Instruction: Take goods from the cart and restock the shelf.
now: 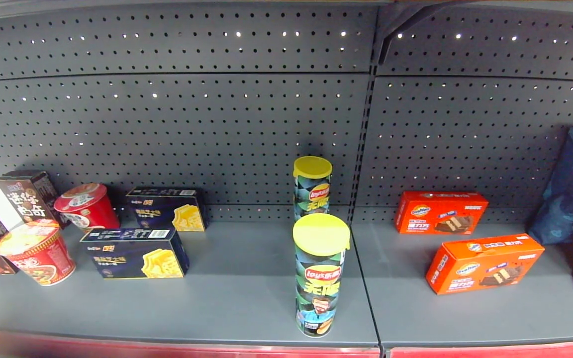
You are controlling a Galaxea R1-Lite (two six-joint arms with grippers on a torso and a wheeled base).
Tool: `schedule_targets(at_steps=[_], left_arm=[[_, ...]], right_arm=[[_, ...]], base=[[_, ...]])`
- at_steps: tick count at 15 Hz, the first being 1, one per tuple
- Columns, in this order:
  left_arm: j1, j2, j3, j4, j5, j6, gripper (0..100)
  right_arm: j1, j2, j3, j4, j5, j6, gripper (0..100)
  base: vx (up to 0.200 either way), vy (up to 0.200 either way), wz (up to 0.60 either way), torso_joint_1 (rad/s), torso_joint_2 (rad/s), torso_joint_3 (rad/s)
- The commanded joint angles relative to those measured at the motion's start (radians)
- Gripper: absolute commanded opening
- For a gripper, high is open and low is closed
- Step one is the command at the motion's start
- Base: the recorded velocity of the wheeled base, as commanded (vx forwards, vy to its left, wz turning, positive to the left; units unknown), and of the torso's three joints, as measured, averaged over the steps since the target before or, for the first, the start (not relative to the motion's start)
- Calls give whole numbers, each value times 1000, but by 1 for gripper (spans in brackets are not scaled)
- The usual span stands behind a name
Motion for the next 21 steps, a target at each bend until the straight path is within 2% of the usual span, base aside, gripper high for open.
schedule_targets(at_steps=[1,2,3,4,5,7,8,9,10,12,13,18,20,21], left_arm=[[-2,0,3,-2,-189,-2,100],[-2,0,2,1,-346,-2,100],[-2,0,-3,3,-413,-5,100],[2,0,-3,3,-406,-9,100],[2,0,-4,5,-335,-9,100],[-1,0,-1,3,-119,-10,100],[-1,0,0,0,-90,-4,100],[-1,0,2,-6,-85,25,100],[-2,0,5,-9,-116,67,100],[-2,0,34,-15,-261,68,100],[-4,0,39,-31,-283,80,100],[-2,0,42,-35,-263,53,100],[-2,0,45,-37,-241,25,100],[-2,0,45,-38,-238,24,100]], right_arm=[[1,3,0,0,0,-1,100],[1,3,0,0,0,-1,100],[1,3,0,0,-3,-1,100],[1,3,0,0,-3,-1,100],[1,3,0,0,-4,-1,100],[1,3,0,0,-4,-1,100],[1,3,0,0,-4,-1,100],[1,3,0,0,-4,-1,100],[1,3,0,0,-4,-1,100],[1,3,0,0,-4,-1,100],[1,3,0,0,-4,-1,100],[1,3,0,0,-4,-2,100],[1,1,0,0,-4,-2,100],[1,3,0,0,-3,-2,100]], base=[[0,0,0,0,0,0],[0,0,0,0,0,0],[0,0,0,0,0,0],[0,0,0,0,0,0],[0,0,0,0,0,0],[0,0,0,0,0,0],[0,0,0,0,0,0],[0,0,0,0,0,0],[0,0,0,0,0,0],[0,0,0,0,0,0],[0,0,0,0,0,0],[0,0,0,0,0,0],[0,0,0,0,0,0],[0,0,0,0,0,0]])
